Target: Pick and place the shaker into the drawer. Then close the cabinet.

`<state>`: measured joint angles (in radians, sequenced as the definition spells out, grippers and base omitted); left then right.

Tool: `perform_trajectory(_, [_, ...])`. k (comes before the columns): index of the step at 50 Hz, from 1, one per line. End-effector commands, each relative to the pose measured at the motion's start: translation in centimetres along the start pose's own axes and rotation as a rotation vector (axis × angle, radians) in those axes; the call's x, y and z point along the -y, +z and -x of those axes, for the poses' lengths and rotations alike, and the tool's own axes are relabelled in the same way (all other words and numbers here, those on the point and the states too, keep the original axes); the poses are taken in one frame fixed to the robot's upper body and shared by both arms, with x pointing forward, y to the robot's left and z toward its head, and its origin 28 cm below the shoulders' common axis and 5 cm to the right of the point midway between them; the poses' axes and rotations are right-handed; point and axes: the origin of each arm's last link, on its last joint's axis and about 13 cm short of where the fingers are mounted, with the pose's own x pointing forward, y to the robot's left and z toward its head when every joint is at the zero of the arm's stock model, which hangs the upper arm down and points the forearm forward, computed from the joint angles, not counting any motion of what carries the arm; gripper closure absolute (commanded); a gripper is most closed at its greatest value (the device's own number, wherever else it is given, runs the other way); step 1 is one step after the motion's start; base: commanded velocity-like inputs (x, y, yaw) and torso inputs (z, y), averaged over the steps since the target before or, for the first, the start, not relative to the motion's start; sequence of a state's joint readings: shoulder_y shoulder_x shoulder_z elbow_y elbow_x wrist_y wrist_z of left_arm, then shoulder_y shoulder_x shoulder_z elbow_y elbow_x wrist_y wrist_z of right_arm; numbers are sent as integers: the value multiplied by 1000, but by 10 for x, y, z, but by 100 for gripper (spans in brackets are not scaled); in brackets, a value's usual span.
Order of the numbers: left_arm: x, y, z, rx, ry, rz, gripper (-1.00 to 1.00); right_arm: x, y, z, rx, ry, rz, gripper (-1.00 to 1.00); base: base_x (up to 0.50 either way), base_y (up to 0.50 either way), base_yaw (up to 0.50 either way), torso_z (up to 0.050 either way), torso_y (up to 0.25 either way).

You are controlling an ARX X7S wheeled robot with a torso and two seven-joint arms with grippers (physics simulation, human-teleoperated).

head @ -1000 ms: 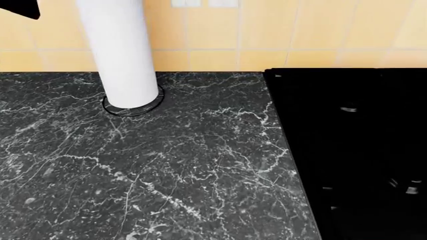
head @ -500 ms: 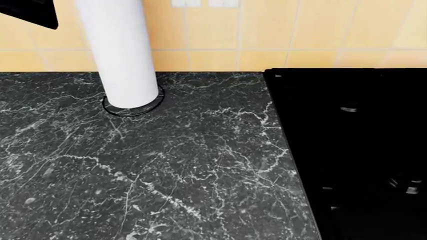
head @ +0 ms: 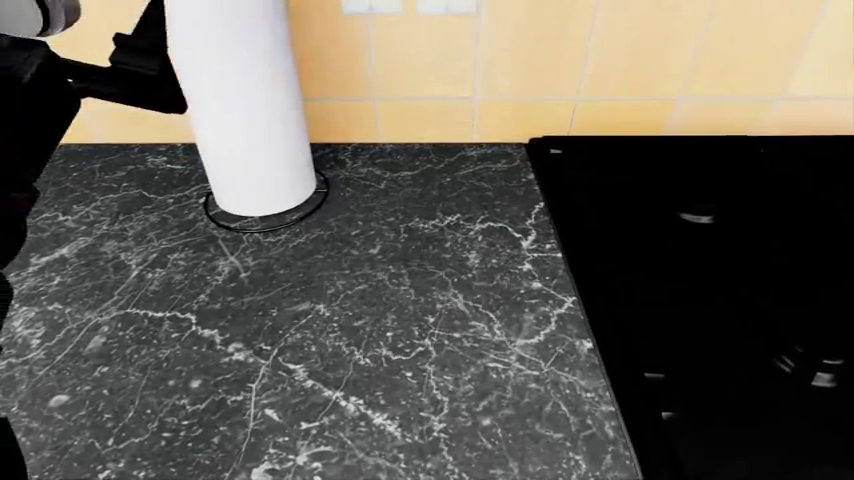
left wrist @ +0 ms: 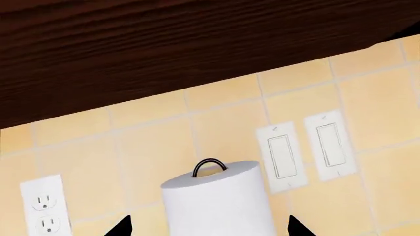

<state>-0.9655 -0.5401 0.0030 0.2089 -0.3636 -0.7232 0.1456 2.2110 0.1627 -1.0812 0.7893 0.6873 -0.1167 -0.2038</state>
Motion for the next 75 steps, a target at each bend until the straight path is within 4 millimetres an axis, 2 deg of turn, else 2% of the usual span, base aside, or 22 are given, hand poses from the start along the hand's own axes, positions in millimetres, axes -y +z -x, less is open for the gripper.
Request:
perform_trajectory(1, [8,-35,12,-48,11,102,-100,-144,-24,-15,91,393,-495,-100,0,0,0,0,0])
perform_trajectory(5, [10,-37,15,-57,7,106,-100,-145,-49,-6,-3,354,-515,-100,0,0,0,0,0])
perform_trajectory(10, [13,-38,15,-63,-2,109,-100,-144,-61,-1,-56,330,-524,-100,0,0,0,0,0])
perform_trajectory(14, [16,-36,13,-61,-13,110,-100,-142,-60,-2,-57,328,-522,-100,0,0,0,0,0])
perform_trajectory(19, [19,-35,12,-54,-25,113,-100,-139,-35,-10,40,323,-534,-100,0,0,0,0,0])
perform_trajectory(20, [20,-35,12,-54,-28,115,-100,-126,-30,6,29,263,-524,-100,0,0,0,15,0])
perform_trajectory(23, [23,-37,11,-53,-40,118,-100,-111,-3,59,2,216,-500,-100,0,0,0,0,0])
perform_trajectory(25, [26,-38,10,-56,-46,119,-100,-112,18,102,-45,229,-500,-100,0,0,0,0,0])
perform_trajectory(28, [31,-38,5,-56,-61,118,-100,-99,32,148,-176,122,-455,-100,0,0,0,0,0])
perform_trajectory(30, [35,-35,3,-50,-71,119,-100,-90,35,167,-246,26,-431,-100,0,0,0,0,0])
perform_trajectory(33, [42,-28,4,-36,-96,126,-100,-79,26,189,-362,-129,-361,-100,0,0,0,0,0])
perform_trajectory(42, [48,-22,9,-35,-118,129,-100,-83,-3,228,-578,-304,-264,-100,0,0,0,0,0])
perform_trajectory(46, [49,-25,15,-46,-118,134,-100,-86,-14,241,-629,-354,-261,-100,0,0,0,0,0])
perform_trajectory(59, [53,-32,29,-62,-114,148,-100,-100,-38,266,-729,-416,-276,-100,0,0,0,0,0])
perform_trajectory(75, [55,-32,35,-69,-117,154,-100,-108,-44,270,-744,-409,-313,-100,1,134,0,0,0])
